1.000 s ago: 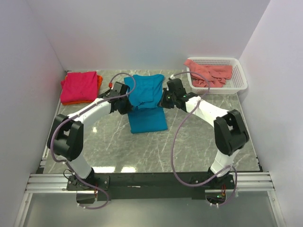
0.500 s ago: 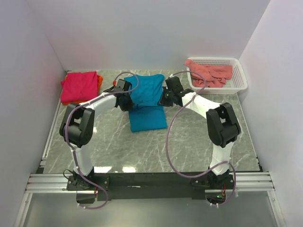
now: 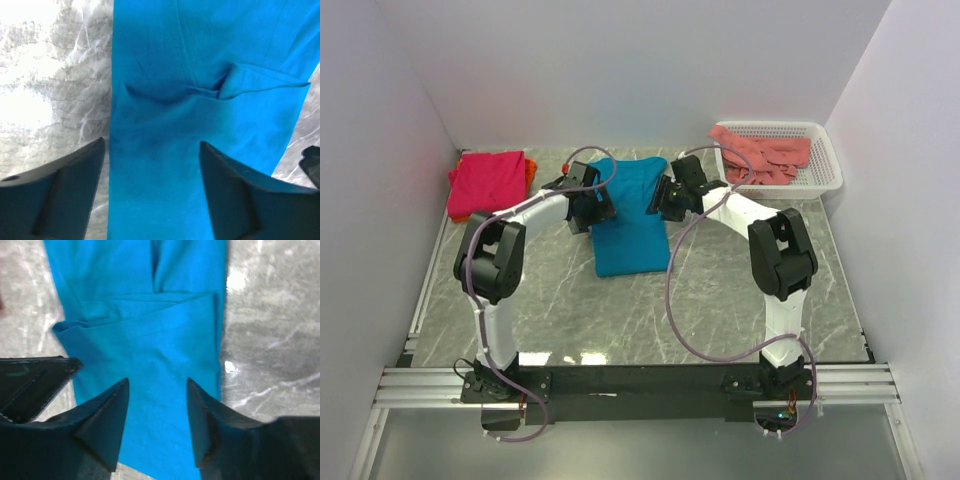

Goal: Fold and stack the t-shirts
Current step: Fold the tshirt

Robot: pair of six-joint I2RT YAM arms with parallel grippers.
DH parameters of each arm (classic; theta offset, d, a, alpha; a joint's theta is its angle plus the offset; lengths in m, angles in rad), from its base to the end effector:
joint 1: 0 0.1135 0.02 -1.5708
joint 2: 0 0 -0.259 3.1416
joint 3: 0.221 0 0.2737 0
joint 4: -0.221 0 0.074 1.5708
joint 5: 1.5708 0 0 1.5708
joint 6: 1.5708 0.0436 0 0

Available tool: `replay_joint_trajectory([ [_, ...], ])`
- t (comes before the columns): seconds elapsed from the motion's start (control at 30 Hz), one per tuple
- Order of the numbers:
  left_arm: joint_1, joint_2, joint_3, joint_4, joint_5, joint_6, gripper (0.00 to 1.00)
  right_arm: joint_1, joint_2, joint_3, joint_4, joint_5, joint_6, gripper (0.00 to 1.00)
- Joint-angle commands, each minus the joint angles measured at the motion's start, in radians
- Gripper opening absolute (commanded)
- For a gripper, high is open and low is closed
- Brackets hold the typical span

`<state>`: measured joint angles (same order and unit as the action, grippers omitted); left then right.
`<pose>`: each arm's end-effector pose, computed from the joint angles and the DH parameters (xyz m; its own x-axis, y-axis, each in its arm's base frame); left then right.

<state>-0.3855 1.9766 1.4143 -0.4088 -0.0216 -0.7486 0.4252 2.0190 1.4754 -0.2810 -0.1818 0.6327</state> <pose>0.4141 -0.1670 0.1628 -0.8086 -0.4062 -0.4256 -0.2535 0.8933 -0.3711 0.4260 0.2015 0.1743 -0.8454 0.2556 -0.4689 -0.0218 0.8608 0.5085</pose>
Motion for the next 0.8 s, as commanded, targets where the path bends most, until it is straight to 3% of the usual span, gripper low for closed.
replay_joint_trajectory([
  [0.0, 0.004, -0.088, 0.006, 0.028, 0.006, 0.014, 0.9, -0.008, -0.055, 0.034, 0.012, -0.035, -0.053, 0.58],
  [0.03, 0.004, -0.108, -0.012, 0.034, 0.011, 0.012, 0.98, -0.006, -0.075, -0.013, 0.022, -0.035, -0.053, 0.59],
  [0.07, 0.004, -0.152, -0.059, 0.042, 0.012, 0.009, 0.99, -0.008, -0.097, -0.041, 0.032, -0.035, -0.054, 0.61],
  [0.3, -0.016, -0.362, -0.354, 0.102, 0.075, -0.032, 0.99, -0.008, -0.313, -0.351, 0.103, -0.073, -0.038, 0.61],
  [0.43, -0.055, -0.456, -0.529, 0.148, 0.12, -0.055, 0.99, -0.009, -0.381, -0.513, 0.144, -0.102, -0.016, 0.61],
  [0.57, -0.072, -0.475, -0.604, 0.2, 0.135, -0.095, 0.99, -0.008, -0.382, -0.575, 0.181, -0.125, 0.005, 0.59],
  [0.77, -0.072, -0.392, -0.589, 0.22, 0.115, -0.104, 0.76, -0.008, -0.335, -0.578, 0.201, -0.136, 0.027, 0.49],
])
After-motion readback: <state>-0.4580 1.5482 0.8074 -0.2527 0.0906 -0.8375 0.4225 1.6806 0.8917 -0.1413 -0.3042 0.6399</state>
